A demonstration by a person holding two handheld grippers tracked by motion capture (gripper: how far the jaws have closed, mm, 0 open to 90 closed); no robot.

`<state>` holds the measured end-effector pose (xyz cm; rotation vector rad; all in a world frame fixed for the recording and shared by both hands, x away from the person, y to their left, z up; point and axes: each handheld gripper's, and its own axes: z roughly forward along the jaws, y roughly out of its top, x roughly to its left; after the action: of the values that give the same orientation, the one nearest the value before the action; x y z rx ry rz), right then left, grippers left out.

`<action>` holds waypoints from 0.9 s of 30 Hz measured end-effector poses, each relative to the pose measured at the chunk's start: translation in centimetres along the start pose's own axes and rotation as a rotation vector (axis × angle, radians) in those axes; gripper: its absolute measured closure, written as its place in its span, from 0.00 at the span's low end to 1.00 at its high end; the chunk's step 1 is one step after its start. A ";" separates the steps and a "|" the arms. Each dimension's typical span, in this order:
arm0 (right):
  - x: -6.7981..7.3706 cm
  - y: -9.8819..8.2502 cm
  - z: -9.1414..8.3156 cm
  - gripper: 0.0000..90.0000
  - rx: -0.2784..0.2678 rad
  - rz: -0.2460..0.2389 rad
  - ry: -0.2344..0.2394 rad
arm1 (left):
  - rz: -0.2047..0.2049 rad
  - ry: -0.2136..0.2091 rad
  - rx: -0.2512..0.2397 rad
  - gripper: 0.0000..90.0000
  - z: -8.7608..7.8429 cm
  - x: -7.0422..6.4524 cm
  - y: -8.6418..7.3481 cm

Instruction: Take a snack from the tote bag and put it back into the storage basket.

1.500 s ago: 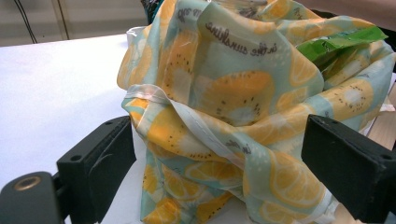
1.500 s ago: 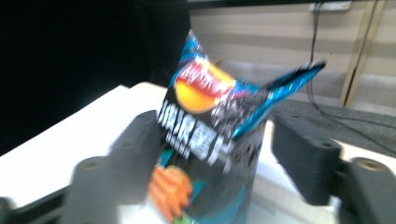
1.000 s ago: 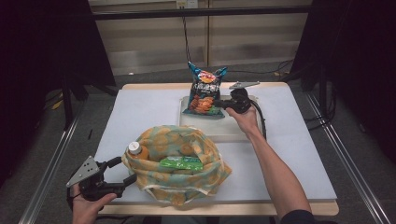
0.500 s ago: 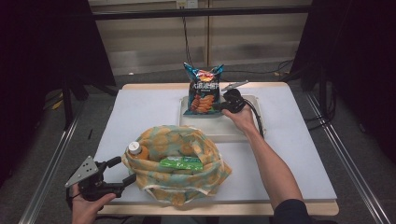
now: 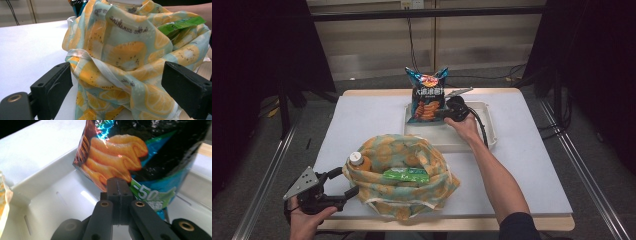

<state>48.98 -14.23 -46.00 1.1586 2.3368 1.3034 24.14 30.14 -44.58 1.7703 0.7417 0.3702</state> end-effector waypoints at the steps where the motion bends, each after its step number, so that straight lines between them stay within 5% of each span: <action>1: 0.1 0.1 0.0 1.00 -0.002 -0.003 -0.006 | -0.001 0.000 -0.001 0.10 0.0 0.0 0.0; 8: 0.8 0.0 -0.8 1.00 -0.027 -0.008 0.014 | 0.001 0.000 0.005 0.10 0.1 0.1 0.0; 20: 3.3 -0.5 -5.6 0.70 -0.152 -0.035 0.082 | -0.011 -0.004 -0.001 0.10 -0.1 -0.1 -0.1; 27: 5.3 -1.0 -8.2 0.62 -0.222 -0.060 0.132 | -0.009 0.013 0.010 0.10 -0.3 -0.1 -0.3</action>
<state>40.62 -15.71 -41.12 0.9537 2.2240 1.6139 23.79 30.36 -44.76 1.7747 0.7616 0.3732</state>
